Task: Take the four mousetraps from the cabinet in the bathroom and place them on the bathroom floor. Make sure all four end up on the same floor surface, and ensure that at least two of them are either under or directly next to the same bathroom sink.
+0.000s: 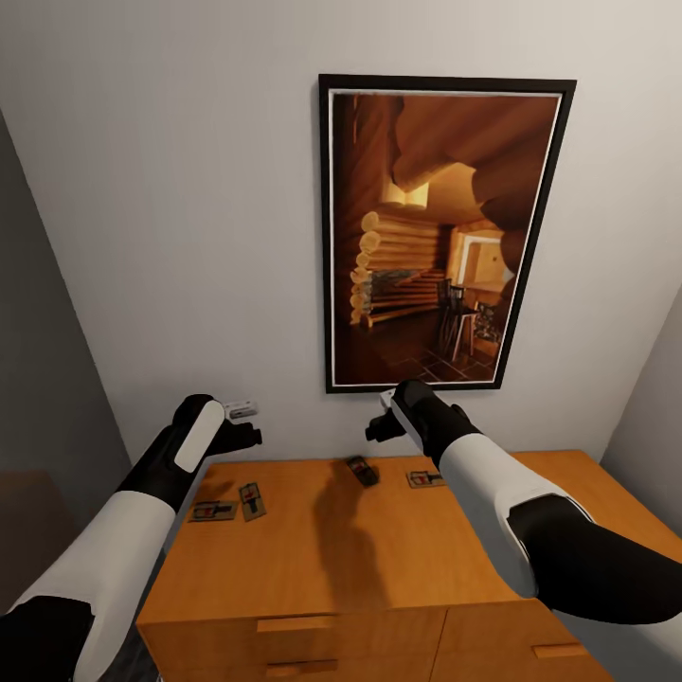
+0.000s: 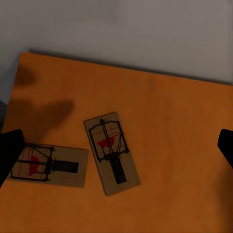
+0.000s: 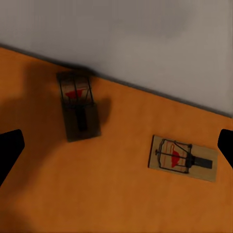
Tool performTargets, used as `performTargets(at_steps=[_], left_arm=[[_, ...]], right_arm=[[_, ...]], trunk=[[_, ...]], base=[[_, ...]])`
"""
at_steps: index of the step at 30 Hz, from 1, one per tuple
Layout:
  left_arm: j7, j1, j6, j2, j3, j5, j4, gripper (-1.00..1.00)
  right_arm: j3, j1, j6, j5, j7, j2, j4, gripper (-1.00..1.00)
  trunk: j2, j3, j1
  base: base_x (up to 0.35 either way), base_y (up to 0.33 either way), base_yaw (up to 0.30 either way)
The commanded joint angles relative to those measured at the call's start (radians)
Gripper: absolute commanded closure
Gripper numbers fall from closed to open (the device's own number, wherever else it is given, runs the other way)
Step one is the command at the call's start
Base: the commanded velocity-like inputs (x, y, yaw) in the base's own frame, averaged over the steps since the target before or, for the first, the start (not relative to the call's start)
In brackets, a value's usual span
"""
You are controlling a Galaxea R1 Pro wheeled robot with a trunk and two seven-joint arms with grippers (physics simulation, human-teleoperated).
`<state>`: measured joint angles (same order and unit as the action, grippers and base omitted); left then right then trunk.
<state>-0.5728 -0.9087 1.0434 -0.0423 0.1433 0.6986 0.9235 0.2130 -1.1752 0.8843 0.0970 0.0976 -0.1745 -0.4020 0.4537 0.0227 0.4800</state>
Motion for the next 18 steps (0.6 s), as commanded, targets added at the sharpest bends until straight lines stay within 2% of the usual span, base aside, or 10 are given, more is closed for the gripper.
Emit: performTargets(at_steps=[1, 9, 18], left_arm=[[-0.010, -0.001, 0.001, -0.001, 0.004, 0.010, 0.001, -1.00], [-0.010, -0.001, 0.001, -0.002, 0.004, 0.010, 0.001, -1.00], [-0.010, -0.001, 0.001, -0.002, 0.004, 0.010, 0.001, -1.00]], right_arm=[[0.002, -0.001, 0.004, 0.011, 0.009, 0.000, 0.000, -1.00], [0.003, 0.002, -0.005, 0.010, 0.009, 0.000, 0.052, -1.00], [0.003, 0.003, -0.059, 0.009, 0.008, 0.000, 0.135, -1.00]], trunk=[[0.002, 0.002, 0.001], [0.002, 0.002, 0.001], [0.002, 0.002, 0.001]], base=[[0.003, 0.000, 0.000], [0.001, 0.000, 0.000], [0.000, 0.000, 0.000]])
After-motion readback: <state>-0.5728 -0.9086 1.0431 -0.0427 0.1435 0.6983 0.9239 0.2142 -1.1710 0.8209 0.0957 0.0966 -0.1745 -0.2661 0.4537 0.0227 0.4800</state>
